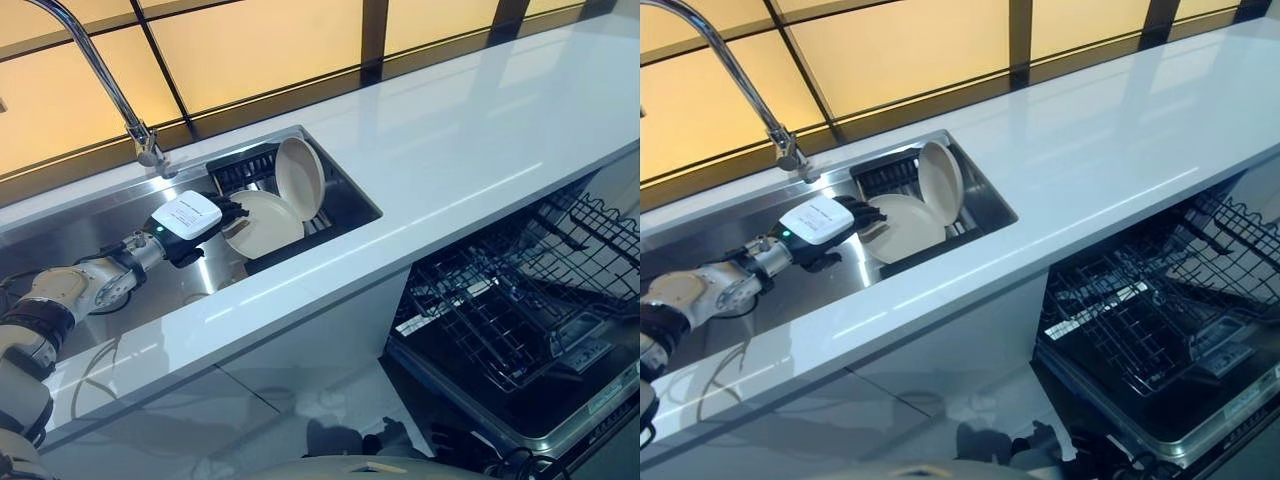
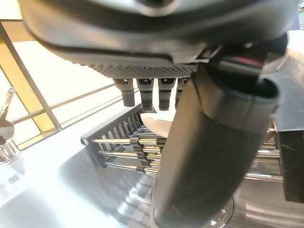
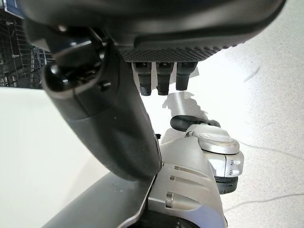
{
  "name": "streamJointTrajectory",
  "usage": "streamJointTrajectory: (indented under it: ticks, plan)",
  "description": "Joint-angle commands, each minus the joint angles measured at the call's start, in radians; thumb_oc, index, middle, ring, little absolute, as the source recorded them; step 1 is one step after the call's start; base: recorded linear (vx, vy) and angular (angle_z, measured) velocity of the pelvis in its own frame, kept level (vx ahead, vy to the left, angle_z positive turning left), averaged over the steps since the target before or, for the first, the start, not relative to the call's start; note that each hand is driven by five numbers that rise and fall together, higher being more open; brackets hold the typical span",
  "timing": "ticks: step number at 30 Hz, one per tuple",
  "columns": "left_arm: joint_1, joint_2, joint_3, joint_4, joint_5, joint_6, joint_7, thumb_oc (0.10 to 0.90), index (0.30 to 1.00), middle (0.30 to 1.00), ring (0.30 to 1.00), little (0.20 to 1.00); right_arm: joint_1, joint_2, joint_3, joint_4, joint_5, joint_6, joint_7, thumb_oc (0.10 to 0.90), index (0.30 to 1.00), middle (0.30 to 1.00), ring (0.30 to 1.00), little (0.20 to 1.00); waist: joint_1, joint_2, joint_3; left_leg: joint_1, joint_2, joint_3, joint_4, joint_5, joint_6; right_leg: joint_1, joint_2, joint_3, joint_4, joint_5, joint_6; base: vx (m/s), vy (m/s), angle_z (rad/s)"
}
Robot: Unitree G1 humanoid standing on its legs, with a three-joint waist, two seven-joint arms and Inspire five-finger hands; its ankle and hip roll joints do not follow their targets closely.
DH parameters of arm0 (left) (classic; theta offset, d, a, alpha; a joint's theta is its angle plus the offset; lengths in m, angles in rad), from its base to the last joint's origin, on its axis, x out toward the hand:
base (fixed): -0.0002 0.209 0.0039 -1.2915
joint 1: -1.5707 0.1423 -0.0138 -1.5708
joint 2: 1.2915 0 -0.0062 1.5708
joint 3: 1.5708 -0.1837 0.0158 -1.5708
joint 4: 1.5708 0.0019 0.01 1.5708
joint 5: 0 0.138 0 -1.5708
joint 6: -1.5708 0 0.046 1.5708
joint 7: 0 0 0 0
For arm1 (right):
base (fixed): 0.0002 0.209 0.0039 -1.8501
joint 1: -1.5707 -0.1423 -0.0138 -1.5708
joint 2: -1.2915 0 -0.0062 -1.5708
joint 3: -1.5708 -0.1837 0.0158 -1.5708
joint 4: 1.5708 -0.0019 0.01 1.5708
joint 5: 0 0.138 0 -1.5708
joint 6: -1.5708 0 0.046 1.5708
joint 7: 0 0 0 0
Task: Pick up plates and place into dishwasher.
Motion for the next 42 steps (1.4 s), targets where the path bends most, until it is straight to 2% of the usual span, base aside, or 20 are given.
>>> streamJointTrajectory:
  ticks: [1,13,20,29,35,37,38,39,40,42]
  plan:
    - [-0.14,0.02,0.113,0.026,-0.035,0.044,0.086,0.8,0.9,0.9,0.9,0.9,-0.021,-0.034,-0.025,-0.036,0.014,-0.045,0.024,0.8,0.9,0.9,0.9,0.9,-0.004,0.03,0.012,-0.001,-0.053,0.071,0.008,-0.143,0.039,0.004,0.04,0.065,0.006,-0.067,0.064,0.0,0.0,0.0]
    - [-0.157,-0.028,0.113,0.039,-0.004,0.069,0.199,0.8,0.9,0.9,0.9,0.9,-0.02,-0.038,-0.013,-0.033,0.016,-0.052,0.017,0.8,0.9,0.9,0.9,0.9,-0.016,0.014,0.027,-0.009,-0.047,0.084,0.008,-0.141,0.043,-0.009,0.043,0.084,0.006,-0.058,0.063,0.0,0.0,0.0]
    - [-0.189,-0.053,0.085,0.064,0.019,0.073,0.216,0.8,0.9,0.9,0.9,0.9,-0.028,-0.041,-0.013,-0.03,0.025,-0.059,0.018,0.8,0.9,0.9,0.9,0.9,-0.024,0.009,0.04,-0.02,-0.044,0.095,0.008,-0.137,0.045,-0.025,0.044,0.1,0.006,-0.049,0.065,0.0,0.011,-0.07]
    - [-0.261,-0.082,0.027,0.109,0.005,0.111,0.197,0.8,0.9,0.9,0.9,0.9,-0.064,-0.055,-0.007,-0.015,0.048,-0.089,0.023,0.8,0.9,0.9,0.9,0.9,-0.039,0.003,0.087,-0.06,-0.039,0.116,0.008,-0.126,0.044,-0.069,0.044,0.12,0.006,-0.033,0.068,-0.03,0.022,-0.11]
    - [-0.32,-0.097,0.0,0.123,-0.022,0.14,0.24,0.8,0.9,0.9,0.9,0.9,-0.098,-0.059,0.009,-0.012,0.064,-0.1,0.019,0.8,0.9,0.9,0.9,0.9,-0.041,-0.007,0.12,-0.094,-0.037,0.12,0.008,-0.116,0.043,-0.104,0.043,0.126,0.008,-0.023,0.066,-0.06,0.019,-0.03]
    - [-0.34,-0.105,0.005,0.135,-0.031,0.131,0.267,0.8,0.9,0.9,0.9,0.9,-0.11,-0.058,0.015,-0.009,0.077,-0.107,0.016,0.8,0.9,0.9,0.9,0.9,-0.04,-0.012,0.13,-0.107,-0.035,0.123,0.008,-0.113,0.042,-0.117,0.043,0.126,0.009,-0.019,0.066,-0.08,0.012,0.01]
    - [-0.352,-0.104,0.002,0.139,-0.035,0.126,0.264,0.762,0.867,0.867,0.867,0.862,-0.113,-0.059,0.017,-0.009,0.084,-0.109,0.015,0.8,0.9,0.9,0.9,0.9,-0.039,-0.013,0.134,-0.111,-0.035,0.123,0.008,-0.112,0.042,-0.122,0.043,0.126,0.01,-0.019,0.066,-0.06,0.007,-0.01]
    - [-0.364,-0.103,-0.003,0.14,-0.038,0.12,0.262,0.322,0.491,0.491,0.491,0.422,-0.115,-0.058,0.018,-0.016,0.089,-0.106,0.013,0.8,0.9,0.9,0.9,0.9,-0.04,-0.015,0.137,-0.115,-0.034,0.123,0.008,-0.111,0.041,-0.125,0.043,0.126,0.01,-0.017,0.066,-0.05,0.001,-0.01]
    - [-0.373,-0.105,-0.004,0.141,-0.039,0.115,0.257,0.1,0.3,0.3,0.3,0.2,-0.115,-0.057,0.019,-0.022,0.091,-0.104,0.01,0.8,0.9,0.9,0.9,0.9,-0.04,-0.016,0.139,-0.117,-0.035,0.123,0.008,-0.11,0.041,-0.127,0.042,0.126,0.009,-0.016,0.067,-0.04,-0.002,0.0]
    - [-0.383,-0.105,-0.012,0.144,-0.055,0.112,0.25,0.1,0.3,0.3,0.3,0.2,-0.114,-0.054,0.02,-0.03,0.09,-0.102,0.009,0.8,0.9,0.9,0.9,0.9,-0.039,-0.018,0.136,-0.119,-0.036,0.123,0.008,-0.112,0.041,-0.128,0.041,0.125,0.006,-0.014,0.069,0.0,0.0,0.0]
